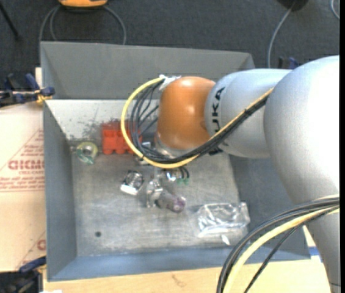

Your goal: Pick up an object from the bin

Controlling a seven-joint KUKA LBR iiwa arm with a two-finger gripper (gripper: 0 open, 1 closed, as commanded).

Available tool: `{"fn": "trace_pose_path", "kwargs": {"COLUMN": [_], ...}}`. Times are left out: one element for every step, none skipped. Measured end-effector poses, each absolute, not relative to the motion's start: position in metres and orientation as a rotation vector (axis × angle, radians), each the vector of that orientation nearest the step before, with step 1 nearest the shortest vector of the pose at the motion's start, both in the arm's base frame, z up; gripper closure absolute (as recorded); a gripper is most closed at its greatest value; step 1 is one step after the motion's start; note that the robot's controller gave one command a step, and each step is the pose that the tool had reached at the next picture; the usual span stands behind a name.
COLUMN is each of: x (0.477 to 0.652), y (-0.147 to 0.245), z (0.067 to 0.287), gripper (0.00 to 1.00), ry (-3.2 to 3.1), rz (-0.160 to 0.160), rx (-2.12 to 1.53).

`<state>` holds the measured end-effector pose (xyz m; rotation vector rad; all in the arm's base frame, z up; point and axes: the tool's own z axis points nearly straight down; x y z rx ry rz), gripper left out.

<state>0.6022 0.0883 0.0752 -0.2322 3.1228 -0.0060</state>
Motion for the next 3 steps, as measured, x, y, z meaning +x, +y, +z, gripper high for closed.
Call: {"fn": "trace_pose_path", "kwargs": {"x": [0.604, 0.602, 0.596], "y": [0.091, 0.092, 0.104], "z": [0.078, 0.075, 0.076], "gripper": [1.0, 0.0, 0.0], "ry": [3.115, 3.121, 3.109], "rz": [0.004, 0.007, -0.005], "rx": [-0.227, -0.227, -0.339]}}
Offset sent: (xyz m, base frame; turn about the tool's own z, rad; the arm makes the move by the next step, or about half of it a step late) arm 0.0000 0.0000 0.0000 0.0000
